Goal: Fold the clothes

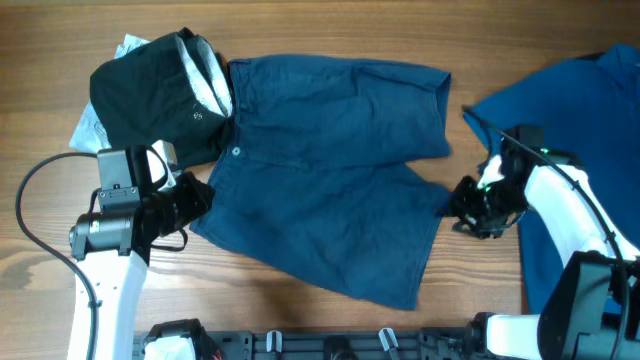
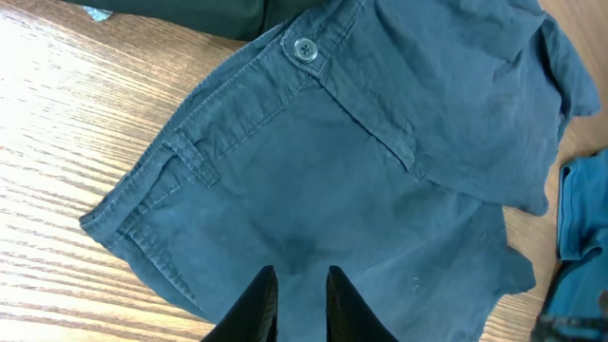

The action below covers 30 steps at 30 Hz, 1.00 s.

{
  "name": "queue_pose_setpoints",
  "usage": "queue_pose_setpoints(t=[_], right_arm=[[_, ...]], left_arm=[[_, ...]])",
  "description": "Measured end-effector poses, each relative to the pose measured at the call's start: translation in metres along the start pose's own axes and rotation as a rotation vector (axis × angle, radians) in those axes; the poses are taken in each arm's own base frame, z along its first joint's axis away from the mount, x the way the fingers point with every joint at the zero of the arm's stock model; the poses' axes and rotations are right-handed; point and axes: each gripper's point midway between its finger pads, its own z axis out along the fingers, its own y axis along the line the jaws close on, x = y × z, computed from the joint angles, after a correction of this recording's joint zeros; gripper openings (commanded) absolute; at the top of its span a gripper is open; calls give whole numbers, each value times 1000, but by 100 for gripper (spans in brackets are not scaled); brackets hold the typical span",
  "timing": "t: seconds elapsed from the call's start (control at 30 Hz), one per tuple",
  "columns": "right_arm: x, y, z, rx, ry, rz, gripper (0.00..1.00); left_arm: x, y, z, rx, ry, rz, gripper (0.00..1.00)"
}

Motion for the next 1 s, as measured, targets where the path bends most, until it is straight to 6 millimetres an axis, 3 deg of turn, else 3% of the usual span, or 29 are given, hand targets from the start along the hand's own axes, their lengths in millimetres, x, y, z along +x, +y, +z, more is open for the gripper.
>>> queue_pose_setpoints(t=[0.27,0.53,0.63,0.77,0.93,1.0], right_arm=[[63,6,36,59,185,-119,54],[122,-31,67,173,344,-114,52],[130,-36,71,192,361,-124,53],[130,-34,73,197,354,-119,38],[130,-34,73,199,352,-102,39],[130,-34,73,201,351,-93,30]], left_arm=[[1,0,0,-2,3,0,31],[2,1,0,-5,9,-4,39],[2,1,0,-4,8,-3,40],[2,1,0,-3,6,-2,43],[2,1,0,-3,6,-2,45],[2,1,0,-3,6,-2,46]])
